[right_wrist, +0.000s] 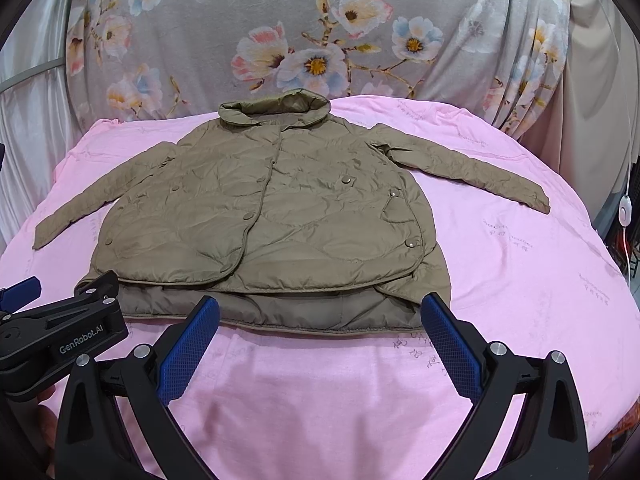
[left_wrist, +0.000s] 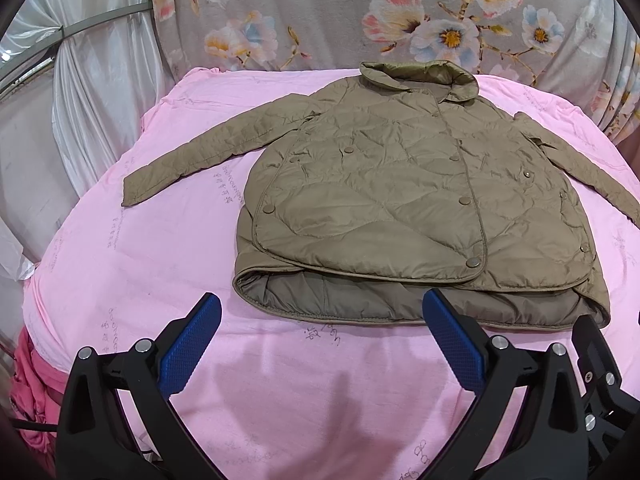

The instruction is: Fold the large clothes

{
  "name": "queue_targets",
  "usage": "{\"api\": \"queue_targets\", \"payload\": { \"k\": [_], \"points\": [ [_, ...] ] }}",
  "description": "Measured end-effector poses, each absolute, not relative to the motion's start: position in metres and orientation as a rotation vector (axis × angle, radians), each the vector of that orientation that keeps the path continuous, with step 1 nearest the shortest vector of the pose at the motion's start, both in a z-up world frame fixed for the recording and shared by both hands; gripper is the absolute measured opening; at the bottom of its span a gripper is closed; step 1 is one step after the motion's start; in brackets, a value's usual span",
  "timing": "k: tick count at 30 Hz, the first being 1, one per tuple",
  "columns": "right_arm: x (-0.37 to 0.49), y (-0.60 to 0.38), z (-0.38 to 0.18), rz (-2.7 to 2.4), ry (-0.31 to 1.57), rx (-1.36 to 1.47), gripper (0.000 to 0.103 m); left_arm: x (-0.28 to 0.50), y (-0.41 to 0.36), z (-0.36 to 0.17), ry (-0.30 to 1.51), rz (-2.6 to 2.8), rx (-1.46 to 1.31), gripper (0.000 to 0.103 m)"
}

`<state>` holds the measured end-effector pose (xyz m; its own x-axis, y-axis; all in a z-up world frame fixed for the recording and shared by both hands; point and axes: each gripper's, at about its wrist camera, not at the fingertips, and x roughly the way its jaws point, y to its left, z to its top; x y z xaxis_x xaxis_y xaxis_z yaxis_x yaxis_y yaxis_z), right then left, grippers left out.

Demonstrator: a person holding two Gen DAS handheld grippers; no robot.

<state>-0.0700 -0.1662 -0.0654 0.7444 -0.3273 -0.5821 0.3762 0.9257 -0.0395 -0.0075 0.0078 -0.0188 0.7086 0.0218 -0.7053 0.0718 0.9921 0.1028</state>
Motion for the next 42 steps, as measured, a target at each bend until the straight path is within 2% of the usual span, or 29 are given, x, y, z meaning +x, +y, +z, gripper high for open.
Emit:
{"api": "queue_targets", "payload": {
  "k": [42],
  "points": [
    [-0.0667, -0.1620, -0.0710, -0.384, 0.638, 0.088, 0.098, -0.0052, 0.0127, -0.0240, 0.791, -0.013, 0.131, 0.098]
  ]
}}
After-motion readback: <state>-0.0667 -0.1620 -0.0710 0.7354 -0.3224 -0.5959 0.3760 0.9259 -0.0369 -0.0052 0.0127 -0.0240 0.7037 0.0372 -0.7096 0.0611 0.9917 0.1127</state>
